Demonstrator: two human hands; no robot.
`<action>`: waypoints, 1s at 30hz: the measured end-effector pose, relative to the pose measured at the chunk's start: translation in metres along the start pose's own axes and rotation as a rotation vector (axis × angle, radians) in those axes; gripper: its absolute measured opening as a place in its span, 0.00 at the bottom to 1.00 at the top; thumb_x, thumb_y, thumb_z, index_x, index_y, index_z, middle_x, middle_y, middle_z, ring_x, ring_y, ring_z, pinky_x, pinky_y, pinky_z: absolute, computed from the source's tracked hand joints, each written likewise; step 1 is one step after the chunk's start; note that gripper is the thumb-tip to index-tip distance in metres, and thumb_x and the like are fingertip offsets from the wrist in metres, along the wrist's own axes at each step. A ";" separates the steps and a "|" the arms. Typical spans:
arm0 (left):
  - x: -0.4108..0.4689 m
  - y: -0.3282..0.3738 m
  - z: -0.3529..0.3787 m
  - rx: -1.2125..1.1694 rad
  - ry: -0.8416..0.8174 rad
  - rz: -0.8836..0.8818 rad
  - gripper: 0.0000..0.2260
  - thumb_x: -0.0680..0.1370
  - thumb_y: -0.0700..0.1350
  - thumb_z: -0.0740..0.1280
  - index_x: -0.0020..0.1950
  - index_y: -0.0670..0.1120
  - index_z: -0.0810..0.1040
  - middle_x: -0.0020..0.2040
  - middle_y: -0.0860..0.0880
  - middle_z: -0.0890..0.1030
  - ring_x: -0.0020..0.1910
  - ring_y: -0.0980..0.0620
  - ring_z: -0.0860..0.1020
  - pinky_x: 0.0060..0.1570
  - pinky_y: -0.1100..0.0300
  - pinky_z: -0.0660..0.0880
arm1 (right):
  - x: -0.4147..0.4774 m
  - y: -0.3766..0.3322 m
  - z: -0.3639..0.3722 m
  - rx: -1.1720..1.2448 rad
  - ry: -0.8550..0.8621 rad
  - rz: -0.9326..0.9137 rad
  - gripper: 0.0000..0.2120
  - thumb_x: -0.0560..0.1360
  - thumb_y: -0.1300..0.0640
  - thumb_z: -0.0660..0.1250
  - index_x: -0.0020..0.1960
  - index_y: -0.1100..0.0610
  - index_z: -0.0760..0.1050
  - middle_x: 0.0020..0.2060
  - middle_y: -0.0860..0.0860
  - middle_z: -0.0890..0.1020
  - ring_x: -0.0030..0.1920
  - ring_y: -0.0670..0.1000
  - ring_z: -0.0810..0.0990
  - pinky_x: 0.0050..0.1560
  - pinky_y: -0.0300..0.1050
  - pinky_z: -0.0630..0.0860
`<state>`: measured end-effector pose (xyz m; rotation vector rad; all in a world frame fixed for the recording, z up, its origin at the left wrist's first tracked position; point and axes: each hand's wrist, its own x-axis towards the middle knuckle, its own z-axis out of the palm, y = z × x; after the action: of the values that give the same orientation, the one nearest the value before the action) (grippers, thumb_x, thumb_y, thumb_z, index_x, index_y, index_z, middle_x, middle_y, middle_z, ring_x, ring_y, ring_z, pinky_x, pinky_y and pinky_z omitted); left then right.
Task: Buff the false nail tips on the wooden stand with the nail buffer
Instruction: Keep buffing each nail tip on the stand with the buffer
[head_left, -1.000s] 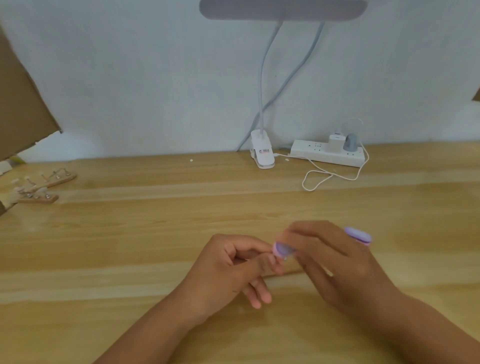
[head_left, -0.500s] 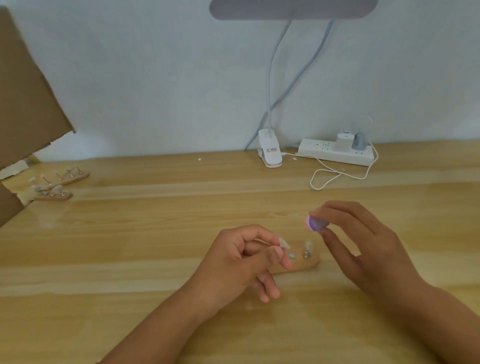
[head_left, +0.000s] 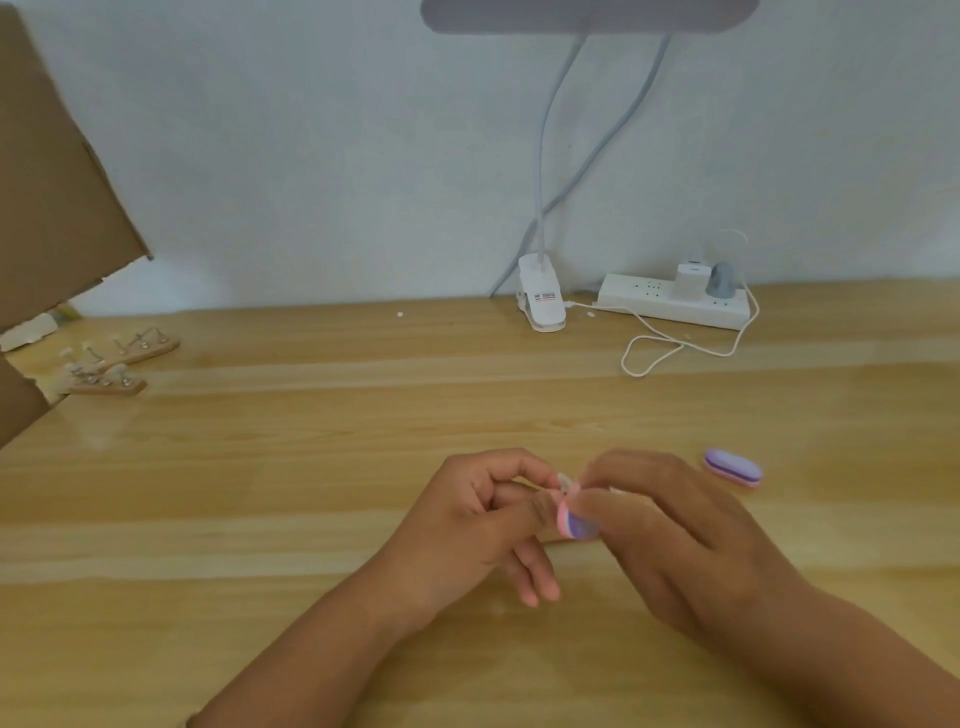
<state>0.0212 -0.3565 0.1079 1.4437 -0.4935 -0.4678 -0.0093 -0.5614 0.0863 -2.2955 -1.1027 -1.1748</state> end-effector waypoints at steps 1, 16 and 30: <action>-0.001 0.001 0.000 0.006 0.003 0.001 0.04 0.78 0.41 0.69 0.49 0.41 0.79 0.39 0.41 0.84 0.26 0.48 0.80 0.26 0.59 0.77 | -0.001 0.002 0.000 -0.031 -0.029 -0.017 0.12 0.80 0.69 0.60 0.59 0.56 0.74 0.54 0.52 0.77 0.54 0.52 0.78 0.60 0.36 0.69; -0.003 0.004 0.000 0.042 -0.041 -0.009 0.09 0.79 0.42 0.64 0.44 0.42 0.82 0.43 0.38 0.84 0.27 0.46 0.80 0.27 0.59 0.75 | -0.004 0.017 -0.009 -0.118 -0.072 0.069 0.26 0.69 0.79 0.67 0.59 0.55 0.72 0.54 0.50 0.76 0.51 0.53 0.81 0.42 0.49 0.79; -0.003 0.006 0.004 0.040 -0.160 -0.042 0.11 0.79 0.43 0.58 0.40 0.44 0.76 0.31 0.42 0.79 0.26 0.48 0.77 0.29 0.59 0.73 | 0.000 0.000 0.000 0.053 0.064 0.043 0.13 0.79 0.68 0.63 0.61 0.57 0.73 0.54 0.53 0.78 0.53 0.51 0.80 0.56 0.41 0.76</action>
<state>0.0166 -0.3572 0.1137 1.4642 -0.6047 -0.6133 -0.0091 -0.5617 0.0859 -2.2156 -1.0438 -1.1800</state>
